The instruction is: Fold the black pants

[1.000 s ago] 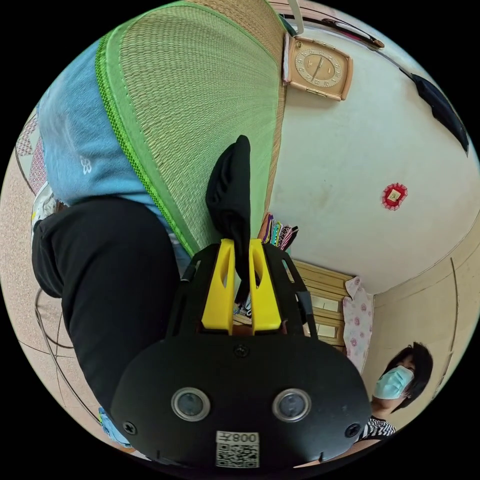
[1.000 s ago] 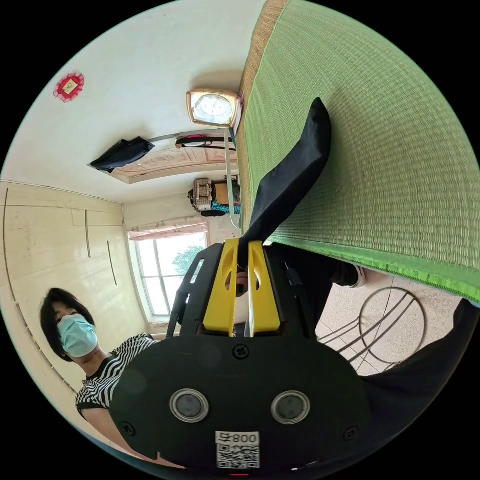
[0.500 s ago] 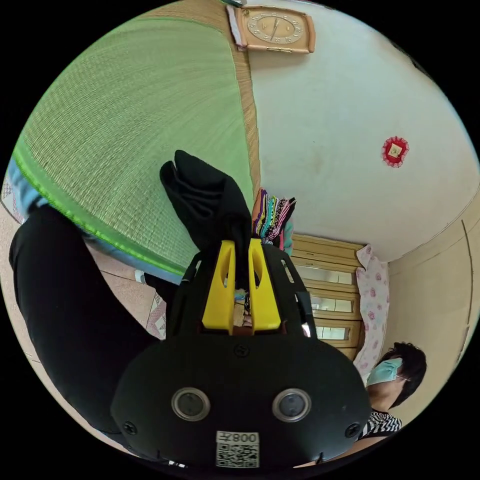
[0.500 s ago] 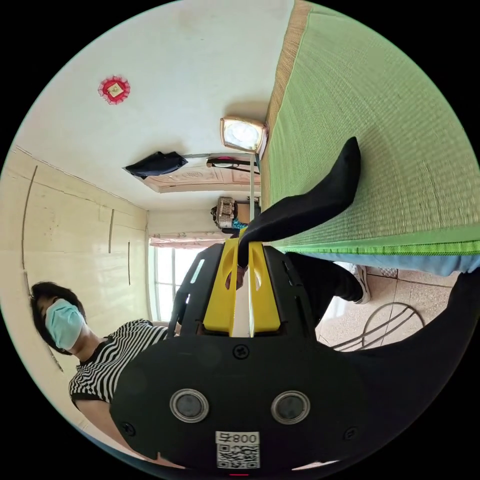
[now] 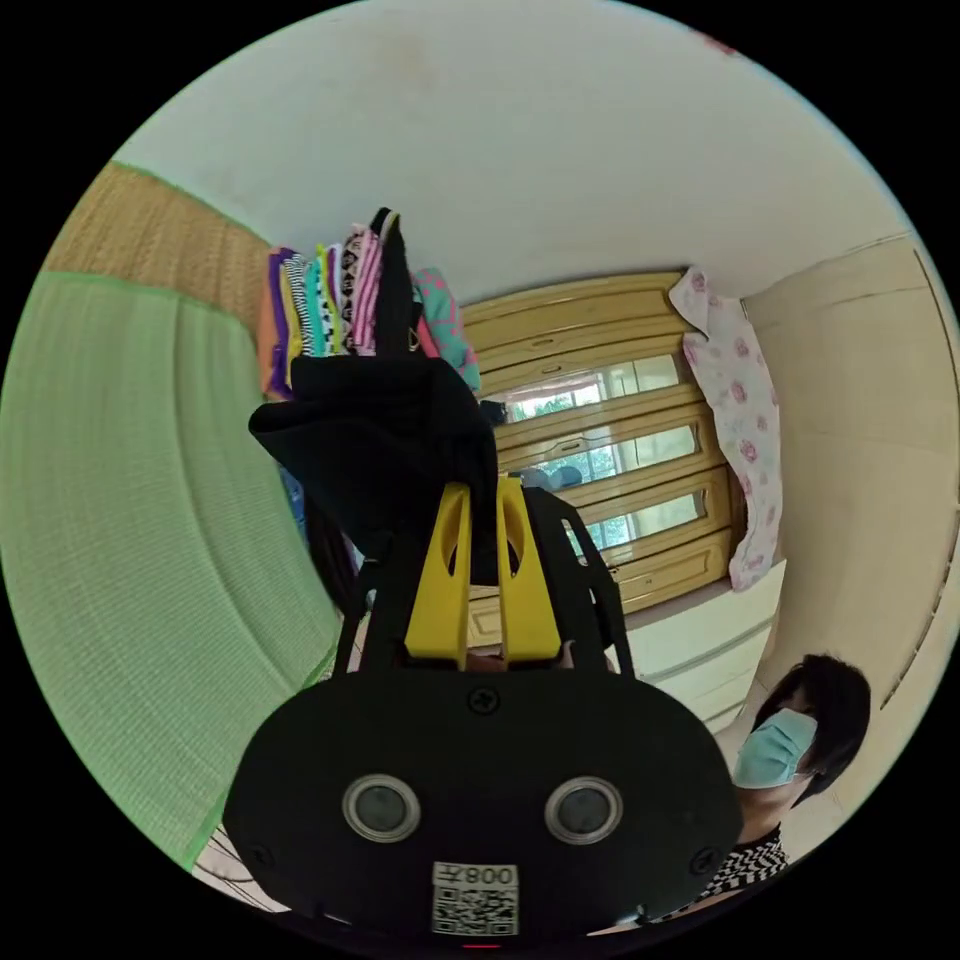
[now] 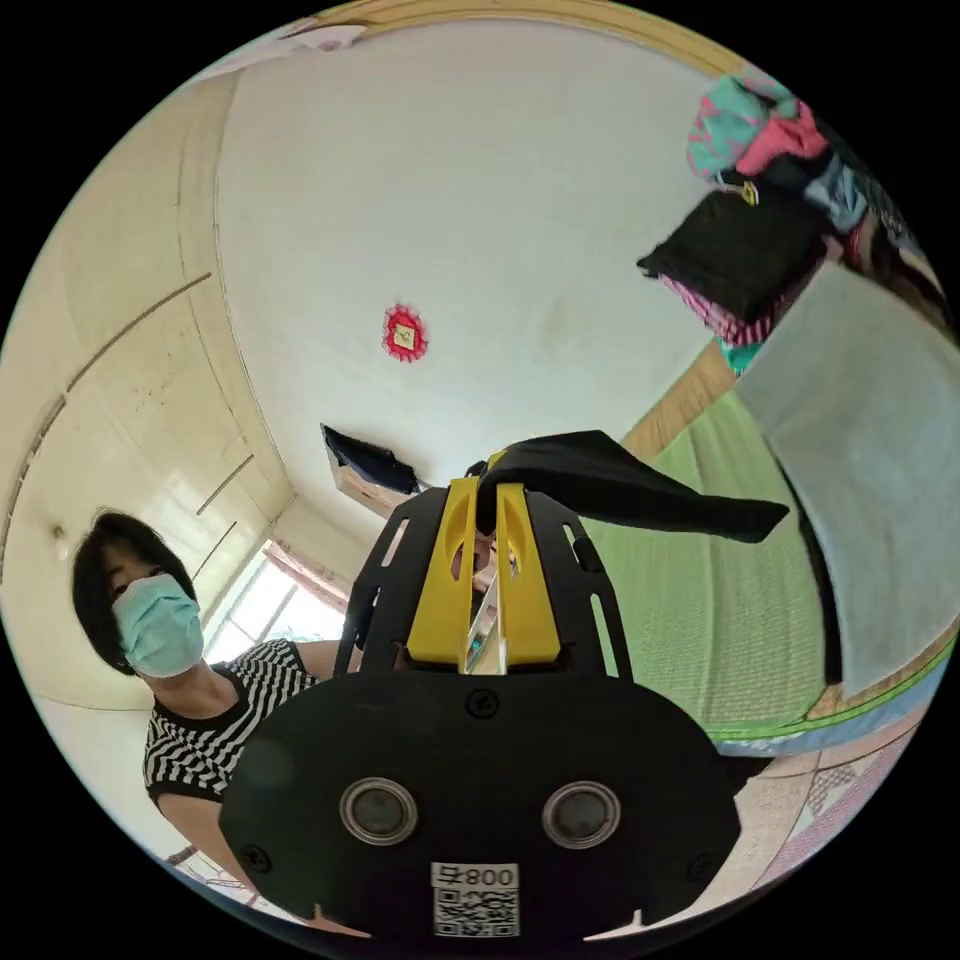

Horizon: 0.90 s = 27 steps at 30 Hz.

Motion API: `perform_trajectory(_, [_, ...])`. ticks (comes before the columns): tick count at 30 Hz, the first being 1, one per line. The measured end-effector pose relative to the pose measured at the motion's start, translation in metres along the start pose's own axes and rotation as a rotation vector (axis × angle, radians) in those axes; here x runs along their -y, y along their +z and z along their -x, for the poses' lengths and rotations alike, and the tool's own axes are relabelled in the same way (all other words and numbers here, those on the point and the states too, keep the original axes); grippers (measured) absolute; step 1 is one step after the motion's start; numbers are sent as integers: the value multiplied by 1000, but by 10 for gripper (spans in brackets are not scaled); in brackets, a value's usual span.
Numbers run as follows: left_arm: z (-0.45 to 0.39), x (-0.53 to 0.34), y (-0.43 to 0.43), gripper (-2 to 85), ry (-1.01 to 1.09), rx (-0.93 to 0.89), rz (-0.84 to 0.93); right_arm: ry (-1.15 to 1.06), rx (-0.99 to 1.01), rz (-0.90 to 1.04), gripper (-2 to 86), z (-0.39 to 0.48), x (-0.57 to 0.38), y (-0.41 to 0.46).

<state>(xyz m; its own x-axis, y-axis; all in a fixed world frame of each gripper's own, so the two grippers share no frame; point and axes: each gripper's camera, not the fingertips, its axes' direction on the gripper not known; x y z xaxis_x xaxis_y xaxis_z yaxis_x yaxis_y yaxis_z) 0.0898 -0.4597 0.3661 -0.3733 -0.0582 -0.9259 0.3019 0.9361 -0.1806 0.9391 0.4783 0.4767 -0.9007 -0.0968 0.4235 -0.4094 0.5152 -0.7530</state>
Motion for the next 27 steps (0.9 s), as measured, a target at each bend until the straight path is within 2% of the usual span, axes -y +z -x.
perform_trajectory(4, [10, 51, 152, 45, 106, -70, 148, -92, -119, -163, 20, 45, 29, -73])
perform_trajectory(7, [62, 61, 246, 47, 96, -28, 262, -25, -223, -208, 20, 28, 14, -93])
perform_trajectory(9, [110, 60, 295, 48, 50, 42, 357, 69, -245, -212, 20, -2, -8, -94])
perform_trajectory(11, [176, 51, 347, 49, -10, 242, 512, 238, -287, -191, 21, -50, -44, -80])
perform_trajectory(13, [208, 44, 369, 49, -16, 304, 561, 363, -311, -152, 22, -80, -66, -64])
perform_trajectory(16, [235, 42, 389, 49, -28, 223, 539, 383, -181, -222, 25, -91, -85, -45])
perform_trajectory(22, [258, 37, 439, 56, 64, 274, 596, 346, -290, -210, 25, -60, -89, -3])
perform_trajectory(27, [278, 21, 445, 61, 80, 269, 501, 318, -383, -177, 22, -30, -102, 30])
